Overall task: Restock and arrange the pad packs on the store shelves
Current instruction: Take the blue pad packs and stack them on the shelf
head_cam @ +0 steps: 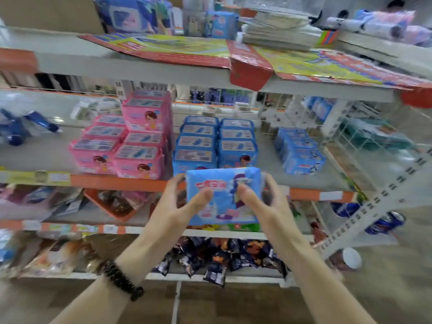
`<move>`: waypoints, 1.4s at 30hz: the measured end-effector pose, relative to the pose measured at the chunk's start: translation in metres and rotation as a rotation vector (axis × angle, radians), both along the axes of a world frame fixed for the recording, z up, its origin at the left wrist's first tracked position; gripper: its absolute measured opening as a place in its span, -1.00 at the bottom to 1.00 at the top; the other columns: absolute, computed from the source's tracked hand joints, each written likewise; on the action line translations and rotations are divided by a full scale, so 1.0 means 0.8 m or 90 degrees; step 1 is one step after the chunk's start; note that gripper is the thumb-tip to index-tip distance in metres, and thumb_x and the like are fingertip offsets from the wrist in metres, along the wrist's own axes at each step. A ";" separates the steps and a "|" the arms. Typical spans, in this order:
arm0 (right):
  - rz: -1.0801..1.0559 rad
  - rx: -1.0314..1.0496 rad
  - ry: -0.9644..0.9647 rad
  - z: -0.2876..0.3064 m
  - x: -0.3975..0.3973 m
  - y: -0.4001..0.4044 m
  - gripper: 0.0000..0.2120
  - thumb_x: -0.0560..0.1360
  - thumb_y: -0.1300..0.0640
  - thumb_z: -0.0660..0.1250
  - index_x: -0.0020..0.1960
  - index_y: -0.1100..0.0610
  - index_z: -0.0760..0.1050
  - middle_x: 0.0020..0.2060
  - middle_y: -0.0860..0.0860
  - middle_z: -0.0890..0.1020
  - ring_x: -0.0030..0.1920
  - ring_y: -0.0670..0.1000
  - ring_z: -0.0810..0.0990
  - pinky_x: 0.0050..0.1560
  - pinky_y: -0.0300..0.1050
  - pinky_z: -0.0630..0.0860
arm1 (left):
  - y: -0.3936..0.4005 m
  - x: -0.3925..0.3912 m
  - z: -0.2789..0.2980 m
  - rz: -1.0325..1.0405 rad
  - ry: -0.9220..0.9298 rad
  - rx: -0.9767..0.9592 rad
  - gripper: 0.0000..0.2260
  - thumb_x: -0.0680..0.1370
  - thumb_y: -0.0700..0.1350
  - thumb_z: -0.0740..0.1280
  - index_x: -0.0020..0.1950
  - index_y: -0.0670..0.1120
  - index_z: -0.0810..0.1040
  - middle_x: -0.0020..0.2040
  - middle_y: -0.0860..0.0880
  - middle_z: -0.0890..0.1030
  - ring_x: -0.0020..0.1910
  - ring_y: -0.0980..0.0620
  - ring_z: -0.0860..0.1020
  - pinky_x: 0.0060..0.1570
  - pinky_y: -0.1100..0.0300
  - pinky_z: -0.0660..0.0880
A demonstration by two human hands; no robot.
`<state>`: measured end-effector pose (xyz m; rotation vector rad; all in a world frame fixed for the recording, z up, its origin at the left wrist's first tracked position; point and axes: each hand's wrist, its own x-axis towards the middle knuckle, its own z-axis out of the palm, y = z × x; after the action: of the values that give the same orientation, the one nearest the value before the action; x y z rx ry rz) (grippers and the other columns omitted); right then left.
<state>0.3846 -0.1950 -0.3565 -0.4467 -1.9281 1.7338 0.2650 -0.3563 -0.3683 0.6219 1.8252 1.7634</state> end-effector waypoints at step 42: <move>0.058 -0.106 -0.140 -0.044 0.112 0.195 -0.67 0.45 -0.29 0.38 0.10 -0.13 0.54 -0.05 -0.21 0.70 0.04 -0.20 0.64 0.20 -0.15 0.45 | 0.190 0.124 -0.062 -0.046 -0.122 0.028 -0.58 0.49 0.07 0.37 0.27 -0.12 0.57 0.16 -0.10 0.69 0.16 -0.13 0.65 0.26 -0.09 0.52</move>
<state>0.4739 -0.0389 -0.3915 -0.6436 -1.9872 1.9859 0.3643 -0.2041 -0.4176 0.5112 1.6192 1.7549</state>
